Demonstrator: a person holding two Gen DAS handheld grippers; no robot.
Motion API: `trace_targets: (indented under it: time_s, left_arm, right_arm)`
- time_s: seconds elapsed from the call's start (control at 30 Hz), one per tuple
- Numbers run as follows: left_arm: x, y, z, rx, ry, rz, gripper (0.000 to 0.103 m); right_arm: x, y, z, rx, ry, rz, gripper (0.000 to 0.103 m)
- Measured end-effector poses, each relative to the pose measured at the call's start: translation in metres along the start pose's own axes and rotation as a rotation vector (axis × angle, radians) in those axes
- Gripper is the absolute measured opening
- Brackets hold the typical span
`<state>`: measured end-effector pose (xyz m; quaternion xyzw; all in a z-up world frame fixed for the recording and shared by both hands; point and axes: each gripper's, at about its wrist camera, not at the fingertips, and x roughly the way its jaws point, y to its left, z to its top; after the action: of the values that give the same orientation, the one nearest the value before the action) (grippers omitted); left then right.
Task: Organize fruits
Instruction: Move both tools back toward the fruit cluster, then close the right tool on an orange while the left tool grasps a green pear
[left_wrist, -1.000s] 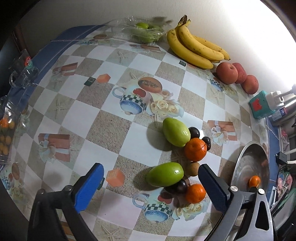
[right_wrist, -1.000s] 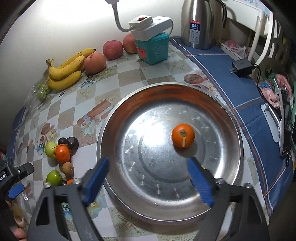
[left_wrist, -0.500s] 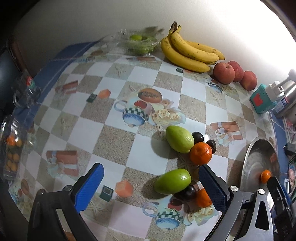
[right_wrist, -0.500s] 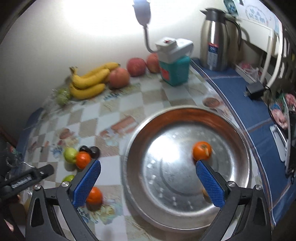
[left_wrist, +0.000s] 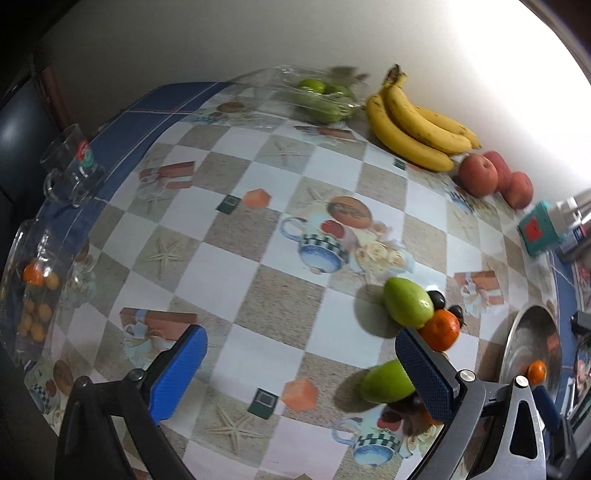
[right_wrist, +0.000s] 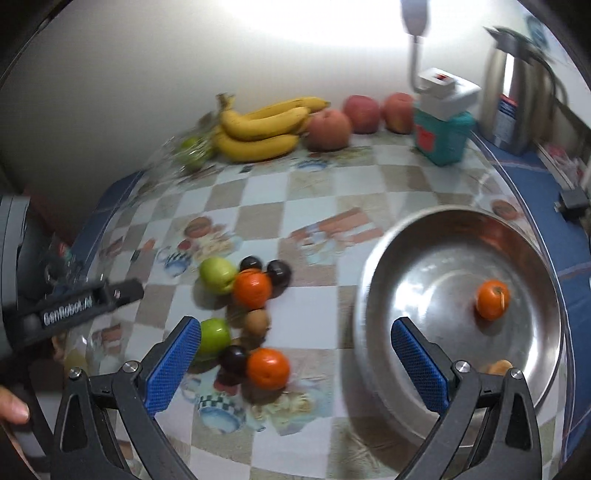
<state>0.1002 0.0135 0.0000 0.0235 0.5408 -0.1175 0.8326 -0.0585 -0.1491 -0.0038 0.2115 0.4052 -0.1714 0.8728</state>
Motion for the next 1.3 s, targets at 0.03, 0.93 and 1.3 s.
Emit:
trace_targets:
  time_s: [0.03, 0.93, 1.3]
  left_arm:
    - [0.0, 0.002, 0.001, -0.006, 0.0, 0.002, 0.103]
    - [0.05, -0.048, -0.024, 0.141, 0.221, -0.116, 0.103]
    - [0.056, -0.062, -0.027, 0.154, 0.252, -0.192, 0.076]
  right_arm:
    - [0.002, 0.006, -0.001, -0.019, 0.008, 0.004, 0.102]
    - [0.052, 0.003, -0.018, 0.097, 0.205, 0.02, 0.092]
    - [0.058, 0.005, -0.02, 0.092, 0.233, 0.027, 0.069]
